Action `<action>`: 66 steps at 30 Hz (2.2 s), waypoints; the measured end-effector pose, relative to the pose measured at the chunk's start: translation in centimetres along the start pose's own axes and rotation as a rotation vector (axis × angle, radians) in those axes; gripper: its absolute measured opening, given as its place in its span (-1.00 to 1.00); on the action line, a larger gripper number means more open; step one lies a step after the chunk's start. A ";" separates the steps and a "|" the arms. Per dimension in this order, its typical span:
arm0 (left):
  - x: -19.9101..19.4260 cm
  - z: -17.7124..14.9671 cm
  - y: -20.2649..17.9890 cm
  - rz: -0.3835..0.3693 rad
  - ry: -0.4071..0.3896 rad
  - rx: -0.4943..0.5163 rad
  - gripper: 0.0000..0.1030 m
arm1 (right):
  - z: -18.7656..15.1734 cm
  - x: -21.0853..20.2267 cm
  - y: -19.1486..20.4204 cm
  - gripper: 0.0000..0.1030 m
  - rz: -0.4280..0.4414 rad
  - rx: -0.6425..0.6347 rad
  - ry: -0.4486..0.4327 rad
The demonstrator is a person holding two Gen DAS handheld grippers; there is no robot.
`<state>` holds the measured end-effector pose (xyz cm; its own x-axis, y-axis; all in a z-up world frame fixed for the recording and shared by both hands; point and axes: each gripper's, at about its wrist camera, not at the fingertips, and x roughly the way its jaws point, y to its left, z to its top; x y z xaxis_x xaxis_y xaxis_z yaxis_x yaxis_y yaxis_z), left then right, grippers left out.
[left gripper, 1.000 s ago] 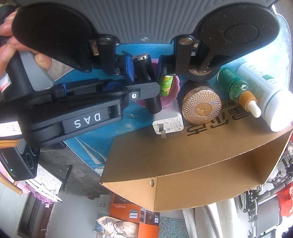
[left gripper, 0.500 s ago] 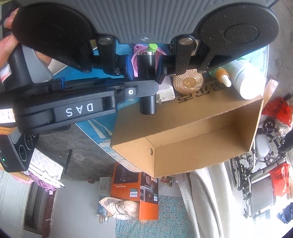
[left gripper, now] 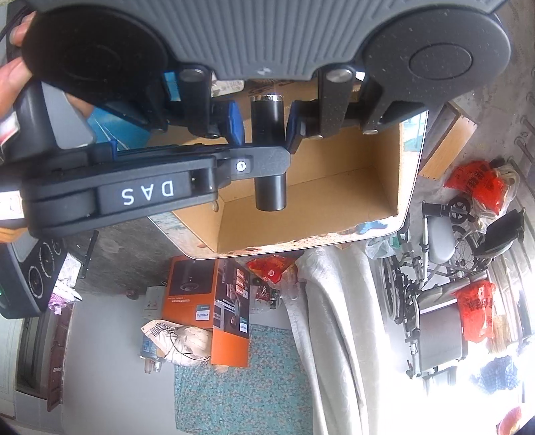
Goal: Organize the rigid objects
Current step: 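Carry the black cylinder into the cardboard box and open the right tool, then lift the open right tool out of the box toward the table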
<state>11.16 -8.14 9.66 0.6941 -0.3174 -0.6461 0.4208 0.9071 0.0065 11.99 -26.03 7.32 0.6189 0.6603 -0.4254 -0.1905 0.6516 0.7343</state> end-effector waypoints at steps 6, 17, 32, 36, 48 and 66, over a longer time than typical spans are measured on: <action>4.5 2.3 4.6 0.000 0.094 -0.067 -0.46 | 4.7 6.5 -0.9 -0.58 -0.031 0.047 0.128; 10.9 3.2 9.8 0.070 0.218 -0.120 -0.43 | 9.0 18.0 -4.5 -0.59 -0.114 0.136 0.316; 8.5 3.0 11.1 0.069 0.141 -0.162 -0.23 | 10.0 26.2 -7.2 -0.54 -0.251 0.087 0.429; 7.5 2.8 10.9 0.063 0.116 -0.168 -0.15 | 10.3 26.8 -7.5 -0.42 -0.247 0.079 0.421; 3.2 1.8 10.5 0.042 0.041 -0.200 0.05 | 10.6 24.7 -7.6 0.01 -0.226 0.114 0.393; -1.4 -2.3 8.5 -0.013 -0.009 -0.264 0.09 | 10.4 23.7 -7.6 0.07 -0.349 0.117 0.371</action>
<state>12.47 0.65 8.88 0.6955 -0.3305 -0.6380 0.2634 0.9434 -0.2016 36.00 -19.22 -2.87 0.3151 0.5132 -0.7983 0.0785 0.8242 0.5608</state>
